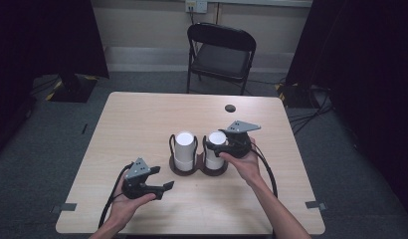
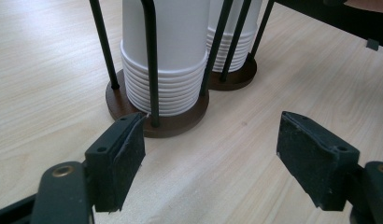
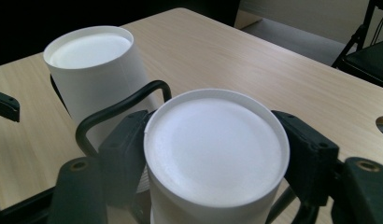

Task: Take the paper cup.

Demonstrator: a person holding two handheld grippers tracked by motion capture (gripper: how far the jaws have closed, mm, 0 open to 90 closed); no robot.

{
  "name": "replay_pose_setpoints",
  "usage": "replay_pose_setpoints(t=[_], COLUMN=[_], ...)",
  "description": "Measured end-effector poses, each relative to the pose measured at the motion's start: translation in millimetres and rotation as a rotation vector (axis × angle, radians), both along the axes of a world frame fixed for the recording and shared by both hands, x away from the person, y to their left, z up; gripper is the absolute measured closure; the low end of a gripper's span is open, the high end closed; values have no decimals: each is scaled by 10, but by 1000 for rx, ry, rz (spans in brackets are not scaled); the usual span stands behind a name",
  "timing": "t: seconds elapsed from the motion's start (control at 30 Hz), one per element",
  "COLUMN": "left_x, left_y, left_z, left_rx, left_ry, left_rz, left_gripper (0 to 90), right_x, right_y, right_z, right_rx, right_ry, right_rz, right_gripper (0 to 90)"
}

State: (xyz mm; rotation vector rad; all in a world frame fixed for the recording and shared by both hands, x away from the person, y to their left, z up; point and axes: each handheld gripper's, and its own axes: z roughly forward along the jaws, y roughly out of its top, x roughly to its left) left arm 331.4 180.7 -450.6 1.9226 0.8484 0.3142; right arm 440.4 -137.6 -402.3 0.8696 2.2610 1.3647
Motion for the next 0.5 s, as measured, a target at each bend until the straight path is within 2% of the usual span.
replay_pose_setpoints(t=[0.5], left_x=[4], left_y=[2], left_z=[-1], left_rx=[2], left_ry=[-1], left_rz=[-1], left_gripper=[235], right_x=[-6], right_y=[0], right_z=[31], right_rx=[0], right_ry=[-2], right_rz=[13], right_gripper=[339])
